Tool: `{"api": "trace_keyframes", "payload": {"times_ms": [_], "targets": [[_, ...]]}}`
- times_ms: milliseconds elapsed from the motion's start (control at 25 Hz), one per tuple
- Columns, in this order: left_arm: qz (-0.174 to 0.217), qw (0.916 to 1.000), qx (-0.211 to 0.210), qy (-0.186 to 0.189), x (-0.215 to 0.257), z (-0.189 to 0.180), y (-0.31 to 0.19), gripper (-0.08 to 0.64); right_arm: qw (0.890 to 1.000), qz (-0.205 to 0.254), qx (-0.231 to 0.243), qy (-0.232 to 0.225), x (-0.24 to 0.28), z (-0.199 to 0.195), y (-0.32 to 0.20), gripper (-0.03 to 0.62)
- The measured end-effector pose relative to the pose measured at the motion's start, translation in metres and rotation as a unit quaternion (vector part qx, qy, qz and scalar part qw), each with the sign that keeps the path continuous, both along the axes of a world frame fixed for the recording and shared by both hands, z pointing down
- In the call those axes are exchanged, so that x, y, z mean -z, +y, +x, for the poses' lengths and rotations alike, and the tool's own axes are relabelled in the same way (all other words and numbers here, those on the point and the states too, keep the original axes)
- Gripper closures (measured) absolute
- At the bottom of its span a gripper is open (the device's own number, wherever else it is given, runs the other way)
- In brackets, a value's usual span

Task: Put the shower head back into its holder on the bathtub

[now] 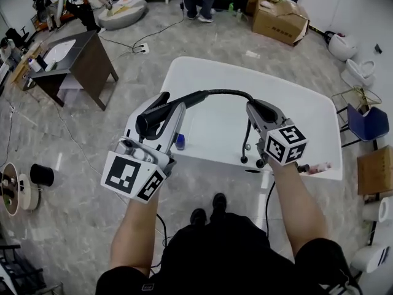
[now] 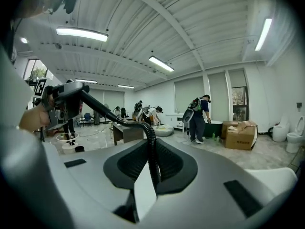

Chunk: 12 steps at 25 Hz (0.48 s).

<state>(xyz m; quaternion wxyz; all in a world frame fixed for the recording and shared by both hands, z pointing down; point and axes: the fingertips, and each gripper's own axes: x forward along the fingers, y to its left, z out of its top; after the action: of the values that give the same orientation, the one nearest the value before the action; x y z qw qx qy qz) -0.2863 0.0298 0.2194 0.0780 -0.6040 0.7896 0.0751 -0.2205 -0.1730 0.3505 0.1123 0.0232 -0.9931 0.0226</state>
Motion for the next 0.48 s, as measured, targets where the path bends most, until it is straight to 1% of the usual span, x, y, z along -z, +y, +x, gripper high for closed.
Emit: {"api": "trace_keyframes", "payload": {"times_ms": [240,480], "targets": [[-0.009,0.9995,-0.029,0.001,-0.007,0.019,-0.033,0.423,0.999,-0.019,-0.025,0.011,-0.024,0.032,-0.021,0.528],[-0.018,0.9987,-0.048,0.002,-0.013,0.032,-0.06,0.423,0.999,-0.031,-0.04,0.02,-0.038,0.05,-0.038,0.528]]}}
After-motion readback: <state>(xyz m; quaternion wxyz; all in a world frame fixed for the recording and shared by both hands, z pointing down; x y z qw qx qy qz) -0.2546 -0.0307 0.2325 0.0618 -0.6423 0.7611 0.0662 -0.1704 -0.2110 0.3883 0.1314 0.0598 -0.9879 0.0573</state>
